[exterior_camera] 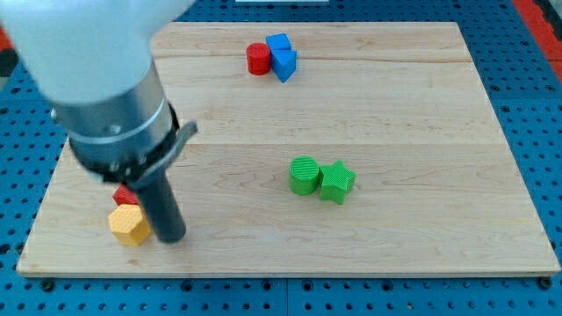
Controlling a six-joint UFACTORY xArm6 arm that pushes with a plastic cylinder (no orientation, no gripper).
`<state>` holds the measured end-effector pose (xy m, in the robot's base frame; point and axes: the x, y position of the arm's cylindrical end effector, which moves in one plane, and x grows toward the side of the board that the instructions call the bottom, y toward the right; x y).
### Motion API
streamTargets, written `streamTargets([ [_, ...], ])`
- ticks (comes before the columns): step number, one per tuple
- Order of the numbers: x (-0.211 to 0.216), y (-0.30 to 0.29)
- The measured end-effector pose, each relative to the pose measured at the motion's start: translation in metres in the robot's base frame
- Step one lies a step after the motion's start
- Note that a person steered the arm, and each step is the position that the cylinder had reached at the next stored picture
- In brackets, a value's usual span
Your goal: Push yellow hexagon diagonally below red star
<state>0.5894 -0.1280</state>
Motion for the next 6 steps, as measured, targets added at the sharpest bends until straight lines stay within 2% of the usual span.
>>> streamTargets([
  [1, 0.012, -0.050],
  [2, 0.001, -0.068],
  [3, 0.015, -0.034],
  [4, 0.008, 0.003],
  [5, -0.014, -0.014],
  [6, -0.017, -0.050],
])
